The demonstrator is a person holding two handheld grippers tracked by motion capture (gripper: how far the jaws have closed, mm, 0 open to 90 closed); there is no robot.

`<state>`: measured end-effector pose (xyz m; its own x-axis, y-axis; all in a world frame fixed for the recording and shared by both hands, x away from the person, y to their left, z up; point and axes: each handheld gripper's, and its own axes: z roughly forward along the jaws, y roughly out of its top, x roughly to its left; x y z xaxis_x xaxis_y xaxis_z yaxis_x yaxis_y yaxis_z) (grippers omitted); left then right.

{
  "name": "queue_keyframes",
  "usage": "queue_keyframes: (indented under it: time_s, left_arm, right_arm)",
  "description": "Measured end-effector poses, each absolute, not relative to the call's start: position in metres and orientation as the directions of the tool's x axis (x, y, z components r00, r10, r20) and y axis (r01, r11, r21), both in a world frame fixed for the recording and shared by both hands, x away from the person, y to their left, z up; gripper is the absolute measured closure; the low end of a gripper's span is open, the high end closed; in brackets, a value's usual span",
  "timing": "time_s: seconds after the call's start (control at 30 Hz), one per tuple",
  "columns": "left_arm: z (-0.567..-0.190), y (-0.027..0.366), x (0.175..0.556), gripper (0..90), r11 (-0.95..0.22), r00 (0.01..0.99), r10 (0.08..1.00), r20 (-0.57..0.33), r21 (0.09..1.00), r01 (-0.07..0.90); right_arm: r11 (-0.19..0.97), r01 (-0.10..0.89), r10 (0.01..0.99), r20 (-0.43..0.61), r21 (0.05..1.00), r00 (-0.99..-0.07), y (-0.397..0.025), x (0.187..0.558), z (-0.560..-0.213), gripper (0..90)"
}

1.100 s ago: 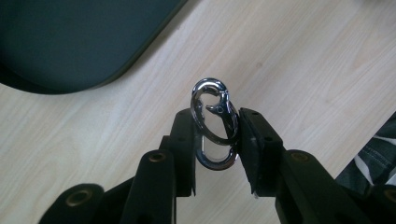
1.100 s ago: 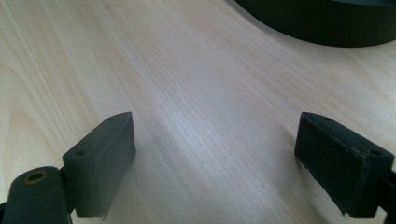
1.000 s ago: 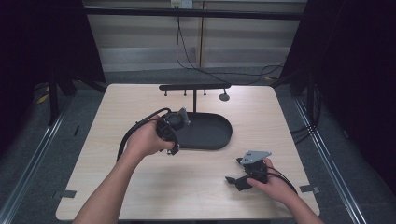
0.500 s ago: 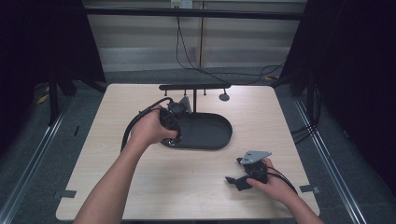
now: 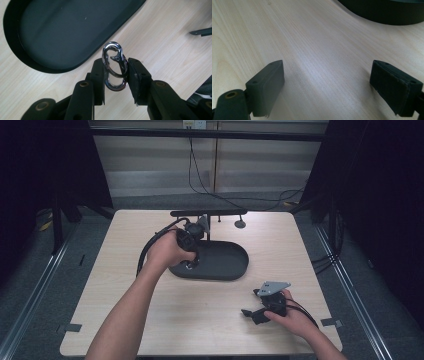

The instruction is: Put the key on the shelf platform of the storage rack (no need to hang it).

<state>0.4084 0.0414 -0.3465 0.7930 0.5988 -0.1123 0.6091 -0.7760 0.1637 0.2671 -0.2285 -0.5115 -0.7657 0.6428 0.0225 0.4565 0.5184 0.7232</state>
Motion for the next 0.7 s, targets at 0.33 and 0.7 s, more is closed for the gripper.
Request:
queue_keyframes:
  time_s: [0.33,0.7]
  left_arm:
    - [-0.344,0.036,0.420,68.0,-0.757,0.774,0.623,-0.112,0.160,0.633]
    - [-0.349,0.025,0.432,68.0,-0.745,0.764,0.632,-0.125,0.173,0.645]
  right_arm:
    - [0.519,0.457,0.644,0.022,0.723,-0.765,-0.228,0.267,-0.511,12.0]
    - [0.519,0.456,0.644,0.021,0.723,-0.765,-0.228,0.267,-0.512,12.0]
